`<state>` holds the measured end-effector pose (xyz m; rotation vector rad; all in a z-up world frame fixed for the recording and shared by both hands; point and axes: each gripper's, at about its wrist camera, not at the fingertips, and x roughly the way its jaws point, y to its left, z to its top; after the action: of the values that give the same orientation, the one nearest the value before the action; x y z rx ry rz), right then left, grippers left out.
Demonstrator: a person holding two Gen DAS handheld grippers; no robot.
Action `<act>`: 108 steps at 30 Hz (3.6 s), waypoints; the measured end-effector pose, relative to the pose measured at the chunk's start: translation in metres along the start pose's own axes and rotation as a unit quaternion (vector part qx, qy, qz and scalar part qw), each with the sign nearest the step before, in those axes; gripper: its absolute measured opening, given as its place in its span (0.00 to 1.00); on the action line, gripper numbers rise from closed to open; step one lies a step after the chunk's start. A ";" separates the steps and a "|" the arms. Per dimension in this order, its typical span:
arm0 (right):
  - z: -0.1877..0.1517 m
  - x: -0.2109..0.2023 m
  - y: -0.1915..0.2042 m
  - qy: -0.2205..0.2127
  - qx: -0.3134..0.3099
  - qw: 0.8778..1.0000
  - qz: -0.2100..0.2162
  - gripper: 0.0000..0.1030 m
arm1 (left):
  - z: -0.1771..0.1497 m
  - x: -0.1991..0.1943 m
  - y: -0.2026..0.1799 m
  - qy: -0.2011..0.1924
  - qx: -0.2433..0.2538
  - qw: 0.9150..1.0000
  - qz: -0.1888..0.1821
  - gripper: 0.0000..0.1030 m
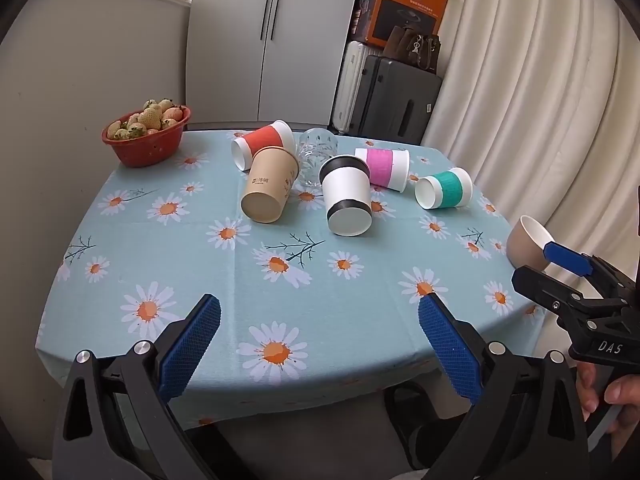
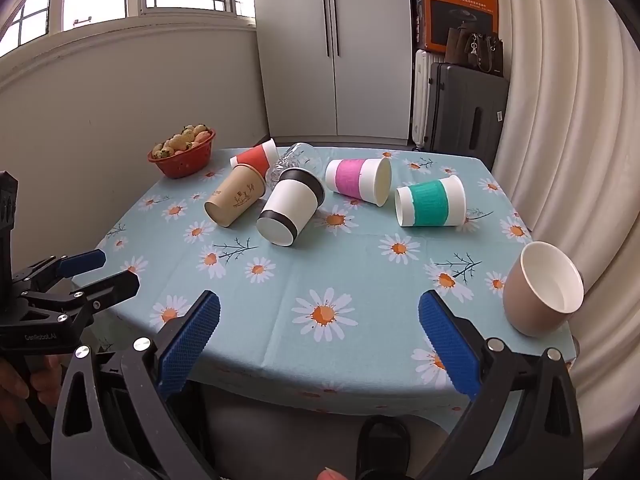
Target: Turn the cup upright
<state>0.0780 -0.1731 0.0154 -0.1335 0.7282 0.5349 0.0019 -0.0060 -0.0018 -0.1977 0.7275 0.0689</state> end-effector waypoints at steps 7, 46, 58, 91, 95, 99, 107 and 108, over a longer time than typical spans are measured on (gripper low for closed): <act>-0.001 0.001 0.000 0.001 0.000 1.000 0.000 0.96 | 0.000 -0.001 0.003 -0.001 -0.007 1.000 -0.001 0.94; -0.004 0.004 0.000 0.011 -0.003 1.000 -0.001 0.96 | 0.001 -0.001 -0.001 0.004 -0.001 1.000 -0.006 0.94; -0.004 0.006 0.000 0.016 -0.004 1.000 -0.003 0.96 | 0.000 -0.001 -0.002 0.005 0.004 1.000 -0.006 0.94; 0.133 0.226 -0.006 0.259 0.142 0.952 0.082 0.69 | 0.015 0.021 0.025 0.010 -0.037 0.999 0.005 0.94; 0.139 0.249 0.001 0.284 0.140 0.946 0.066 0.64 | 0.016 0.024 0.026 0.015 -0.035 0.999 -0.001 0.94; 0.139 0.260 0.002 0.295 0.153 0.941 0.059 0.60 | 0.016 0.025 0.024 0.016 -0.032 0.999 -0.005 0.94; 0.141 0.256 0.007 0.299 0.155 0.939 0.066 0.59 | 0.016 0.024 0.024 0.017 -0.034 0.999 -0.005 0.94; 0.142 0.252 0.008 0.296 0.154 0.940 0.067 0.59 | 0.016 0.024 0.024 0.017 -0.034 0.999 -0.004 0.94</act>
<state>0.3151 -0.0188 -0.0463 0.0547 1.4095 0.5062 0.0270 0.0208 -0.0097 -0.2678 0.7590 0.0831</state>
